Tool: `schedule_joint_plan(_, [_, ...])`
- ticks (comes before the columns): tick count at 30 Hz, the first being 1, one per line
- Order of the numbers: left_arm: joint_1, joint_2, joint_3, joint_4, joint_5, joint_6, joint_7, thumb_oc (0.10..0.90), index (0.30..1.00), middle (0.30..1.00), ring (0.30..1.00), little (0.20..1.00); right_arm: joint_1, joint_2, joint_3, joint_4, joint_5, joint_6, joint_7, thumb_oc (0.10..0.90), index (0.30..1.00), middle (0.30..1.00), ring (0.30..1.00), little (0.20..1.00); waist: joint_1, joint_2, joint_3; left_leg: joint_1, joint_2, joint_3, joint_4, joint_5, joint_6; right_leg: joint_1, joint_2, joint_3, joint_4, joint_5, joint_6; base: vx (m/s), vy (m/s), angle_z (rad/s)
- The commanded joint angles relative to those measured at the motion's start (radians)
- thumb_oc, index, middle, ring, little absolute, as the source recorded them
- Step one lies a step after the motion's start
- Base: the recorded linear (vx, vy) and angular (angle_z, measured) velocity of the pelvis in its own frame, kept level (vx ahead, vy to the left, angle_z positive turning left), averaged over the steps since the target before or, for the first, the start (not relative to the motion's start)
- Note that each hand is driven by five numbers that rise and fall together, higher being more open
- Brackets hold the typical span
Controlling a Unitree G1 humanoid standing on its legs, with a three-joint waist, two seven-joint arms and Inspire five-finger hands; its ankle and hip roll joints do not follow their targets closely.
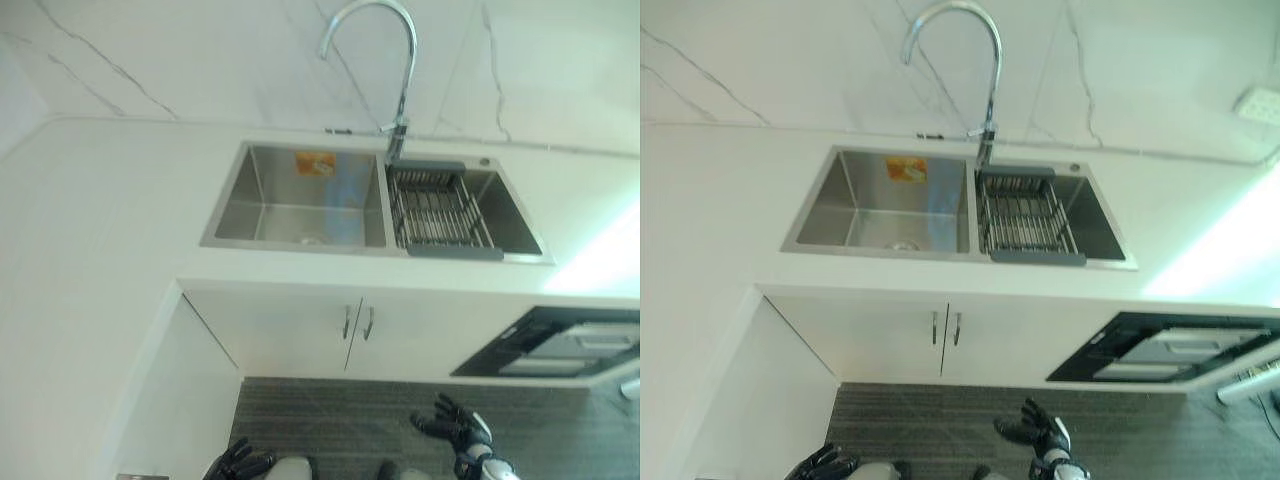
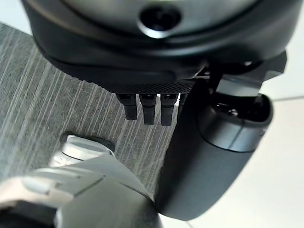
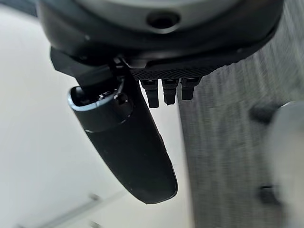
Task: Place the dishes in the dishwasher.
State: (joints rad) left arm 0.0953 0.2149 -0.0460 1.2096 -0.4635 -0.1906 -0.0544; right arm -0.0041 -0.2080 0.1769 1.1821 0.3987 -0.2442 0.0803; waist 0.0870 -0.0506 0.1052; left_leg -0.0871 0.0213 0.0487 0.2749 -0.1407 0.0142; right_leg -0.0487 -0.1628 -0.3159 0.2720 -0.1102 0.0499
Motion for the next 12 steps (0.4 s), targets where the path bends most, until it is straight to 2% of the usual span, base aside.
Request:
schedule_joint_plan(1, [-0.063,0.029,-0.001,-0.038,0.042,-0.053,0.017,0.800,0.900,0.900,0.900,0.900,-0.055,-0.049,-0.061,-0.028,-0.055,-0.013,-0.014,0.800,0.900,0.900,0.900,0.900,-0.010,0.008,0.024,0.050,0.039,0.101,0.025,-0.089,-0.031,0.006,-0.037,0.022,0.028,-0.014,0.060,0.14,-0.127,0.14])
schedule_joint_plan(12, [-0.059,0.011,0.000,-0.020,0.022,-0.016,0.009,0.800,0.900,0.900,0.900,0.900,-0.040,-0.042,-0.033,0.026,-0.139,0.028,-0.014,0.800,0.900,0.900,0.900,0.900,-0.009,0.020,0.015,0.060,0.047,0.079,0.025,-0.085,-0.040,0.032,-0.022,0.014,0.028,-0.037,0.047,0.08,-0.034,0.11])
